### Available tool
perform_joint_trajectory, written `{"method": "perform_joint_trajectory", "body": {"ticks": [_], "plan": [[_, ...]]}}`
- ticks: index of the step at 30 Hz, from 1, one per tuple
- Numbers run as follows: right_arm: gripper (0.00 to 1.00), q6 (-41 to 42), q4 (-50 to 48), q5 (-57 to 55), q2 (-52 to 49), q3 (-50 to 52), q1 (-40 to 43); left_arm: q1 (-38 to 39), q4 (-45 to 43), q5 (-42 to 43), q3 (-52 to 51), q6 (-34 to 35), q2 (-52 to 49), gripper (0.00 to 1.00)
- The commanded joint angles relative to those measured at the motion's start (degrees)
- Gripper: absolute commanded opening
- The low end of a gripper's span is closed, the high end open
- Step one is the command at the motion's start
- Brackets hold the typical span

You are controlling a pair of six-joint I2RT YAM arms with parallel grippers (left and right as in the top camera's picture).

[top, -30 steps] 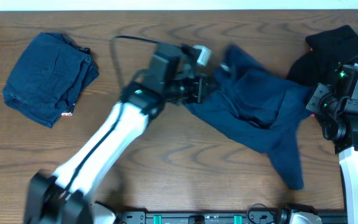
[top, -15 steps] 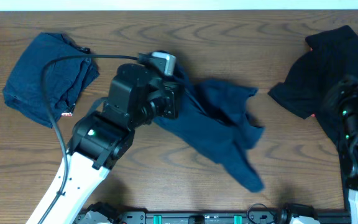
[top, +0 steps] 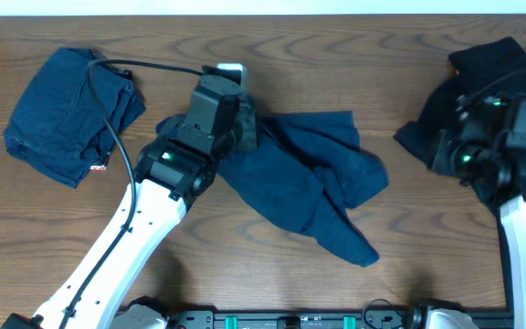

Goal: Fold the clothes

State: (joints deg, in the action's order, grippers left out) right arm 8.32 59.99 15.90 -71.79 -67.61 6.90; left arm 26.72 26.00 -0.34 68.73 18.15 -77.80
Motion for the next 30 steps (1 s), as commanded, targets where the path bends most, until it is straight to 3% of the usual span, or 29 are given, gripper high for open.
{"method": "perform_joint_trajectory", "body": {"ticks": [1,11,18,23,25,27,28,30], "plan": [[0.36,-6.14,3.61,7.54,-3.91,0.83,-2.91,-2.84,-2.38,-4.9,0.83,-0.24,1.03,0.06],[0.64,-6.88,-0.81,8.37,-12.63,8.87,-17.03,-7.06,-8.79,-4.85,0.83,2.08,0.96,0.06],[0.67,-3.54,-21.29,3.28,-17.75,17.64,-26.77,-7.06,-10.54,-4.87,0.83,2.08,0.83,0.05],[0.68,-2.58,-26.91,-1.88,-21.64,19.1,-29.18,-7.04,-10.49,-4.87,0.83,2.05,0.83,0.06],[0.45,-2.6,-27.08,-1.97,-22.95,19.1,-29.38,-7.06,-10.47,-4.87,0.83,2.03,0.83,0.06],[0.06,-2.64,-26.8,-2.01,-23.39,19.06,-29.33,-7.04,-10.25,-4.87,0.83,2.03,0.83,0.06],[0.01,-2.6,-26.08,-1.99,-23.19,18.73,-29.07,-7.06,-9.99,-4.9,0.83,2.01,0.81,0.06],[0.01,-2.6,-22.93,-2.01,-21.7,16.55,-28.09,-7.06,-9.4,-5.51,0.83,1.03,0.57,0.06]]}}
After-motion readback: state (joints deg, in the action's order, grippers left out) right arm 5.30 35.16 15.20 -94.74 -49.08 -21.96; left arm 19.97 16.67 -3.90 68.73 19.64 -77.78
